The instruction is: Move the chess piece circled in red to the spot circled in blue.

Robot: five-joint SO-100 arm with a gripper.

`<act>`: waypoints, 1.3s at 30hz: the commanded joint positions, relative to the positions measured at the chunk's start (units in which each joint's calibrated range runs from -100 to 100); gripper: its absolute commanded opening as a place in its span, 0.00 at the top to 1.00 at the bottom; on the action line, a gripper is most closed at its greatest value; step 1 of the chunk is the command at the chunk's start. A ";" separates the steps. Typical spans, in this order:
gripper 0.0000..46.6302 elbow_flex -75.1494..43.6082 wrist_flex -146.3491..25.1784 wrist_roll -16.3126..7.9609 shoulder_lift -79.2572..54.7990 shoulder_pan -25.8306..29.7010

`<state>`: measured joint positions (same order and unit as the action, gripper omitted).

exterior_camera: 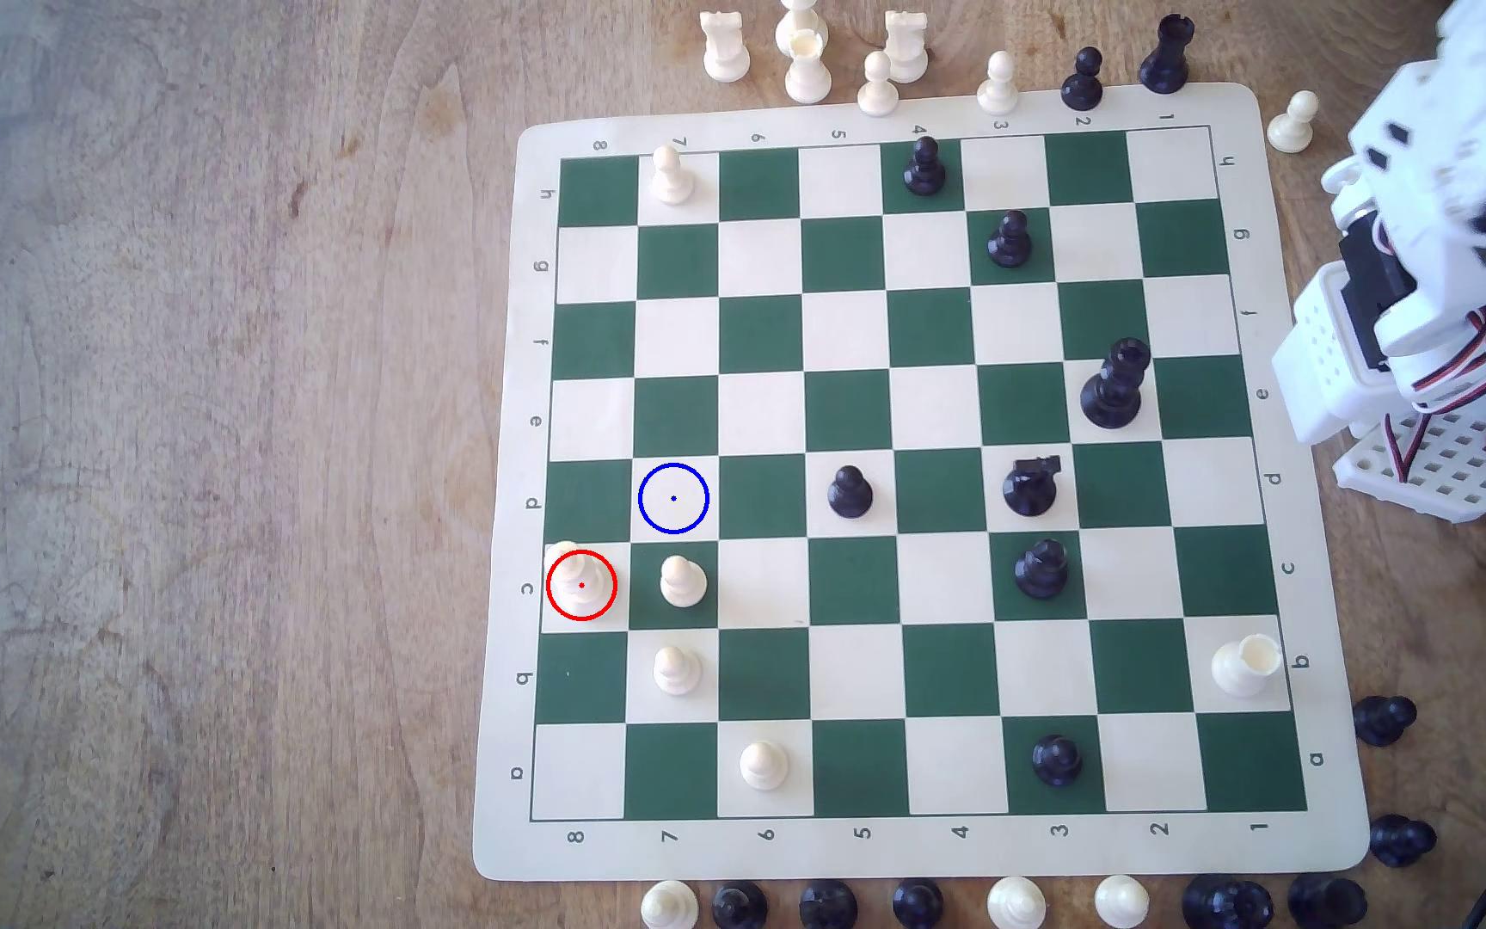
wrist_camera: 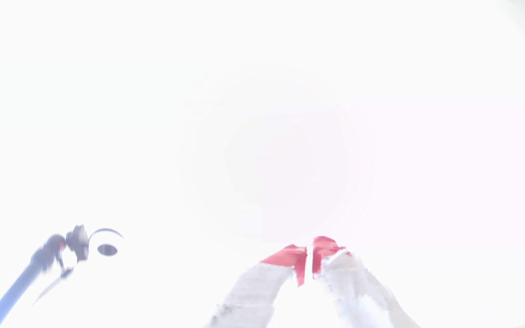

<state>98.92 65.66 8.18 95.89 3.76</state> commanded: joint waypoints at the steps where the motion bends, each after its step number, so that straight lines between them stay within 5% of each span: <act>1: 1.00 -1.18 -19.22 -0.10 -0.14 -2.08; 16: 0.98 -23.21 -84.33 0.10 -2.69 -2.08; 36: 0.91 -54.76 -104.07 -0.49 -46.66 3.00; 39: 0.90 -62.02 -108.16 -3.81 -52.26 4.41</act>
<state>48.76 -39.36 7.45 48.05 6.86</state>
